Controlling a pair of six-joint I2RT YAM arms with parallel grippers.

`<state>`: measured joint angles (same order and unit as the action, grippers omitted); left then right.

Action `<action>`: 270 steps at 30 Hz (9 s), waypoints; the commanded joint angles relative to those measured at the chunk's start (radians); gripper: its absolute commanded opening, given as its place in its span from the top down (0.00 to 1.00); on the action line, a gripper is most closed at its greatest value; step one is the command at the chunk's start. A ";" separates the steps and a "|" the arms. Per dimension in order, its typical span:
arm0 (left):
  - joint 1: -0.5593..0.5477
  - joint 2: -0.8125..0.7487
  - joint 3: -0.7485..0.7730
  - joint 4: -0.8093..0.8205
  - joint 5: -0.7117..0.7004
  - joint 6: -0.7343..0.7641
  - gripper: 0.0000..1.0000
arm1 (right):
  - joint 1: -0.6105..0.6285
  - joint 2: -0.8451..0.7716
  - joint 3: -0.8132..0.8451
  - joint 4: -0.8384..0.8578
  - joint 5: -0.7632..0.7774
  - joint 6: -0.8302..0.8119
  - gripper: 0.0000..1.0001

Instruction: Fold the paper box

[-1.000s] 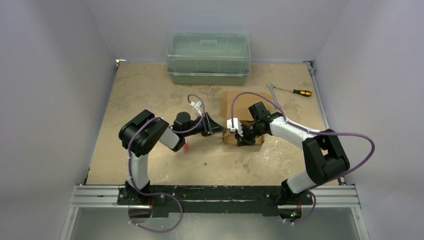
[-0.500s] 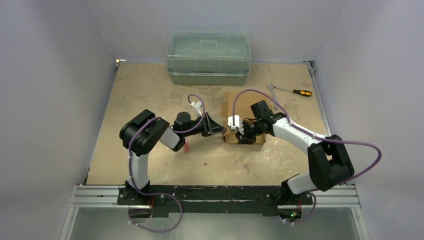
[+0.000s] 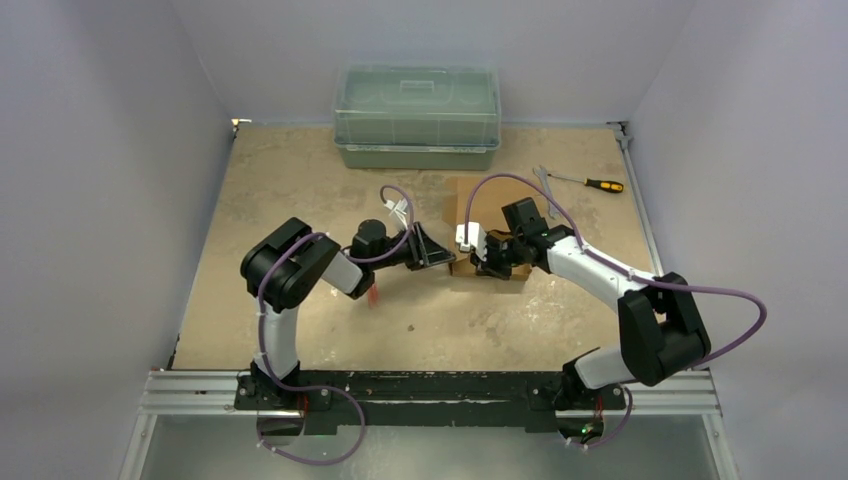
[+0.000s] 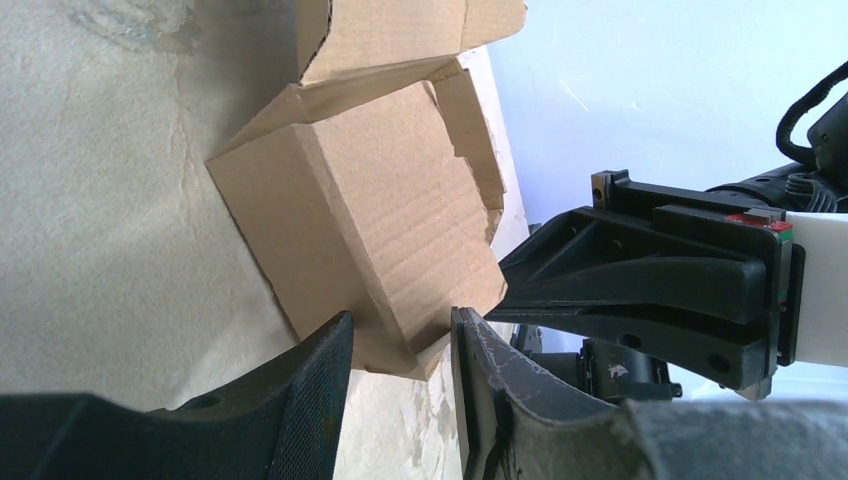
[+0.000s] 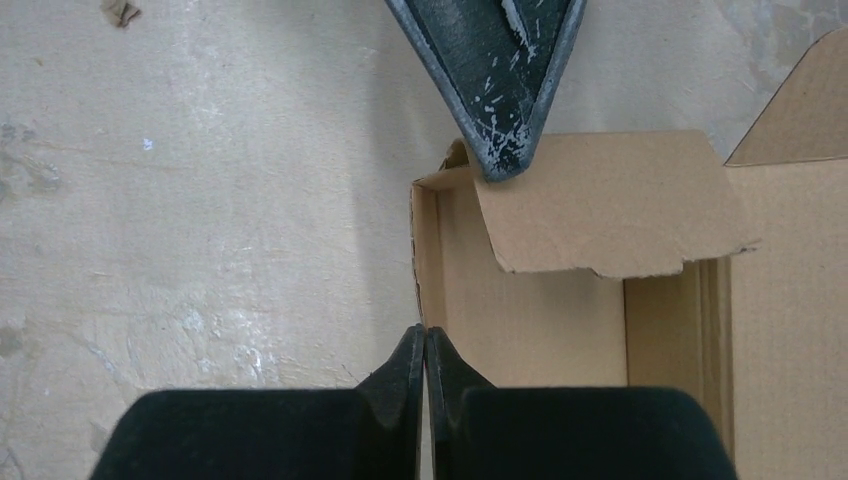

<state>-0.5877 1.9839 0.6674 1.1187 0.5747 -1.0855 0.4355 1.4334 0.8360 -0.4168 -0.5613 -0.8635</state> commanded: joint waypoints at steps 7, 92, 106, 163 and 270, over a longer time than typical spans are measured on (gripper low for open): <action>-0.034 -0.007 0.113 -0.209 -0.061 0.124 0.60 | -0.006 0.012 0.011 0.048 0.018 0.040 1.00; -0.498 -0.630 0.019 -0.994 -1.090 0.846 0.90 | -0.532 0.290 0.400 -0.262 -0.477 0.310 0.01; -0.561 -0.679 -0.028 -0.917 -1.156 0.913 0.92 | -0.528 0.352 0.372 -0.284 -0.524 0.280 0.01; -0.406 -0.443 0.080 -0.878 -0.913 0.748 0.64 | -0.367 0.191 0.318 -0.312 -0.409 0.169 1.00; -0.380 -0.542 0.010 -1.061 -1.022 0.461 0.75 | 0.117 -0.109 0.180 -0.013 0.088 0.216 0.93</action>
<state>-0.9752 1.4883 0.6655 0.0856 -0.4477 -0.5869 0.5419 1.3415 1.0233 -0.4507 -0.4850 -0.6365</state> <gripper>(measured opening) 0.311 0.064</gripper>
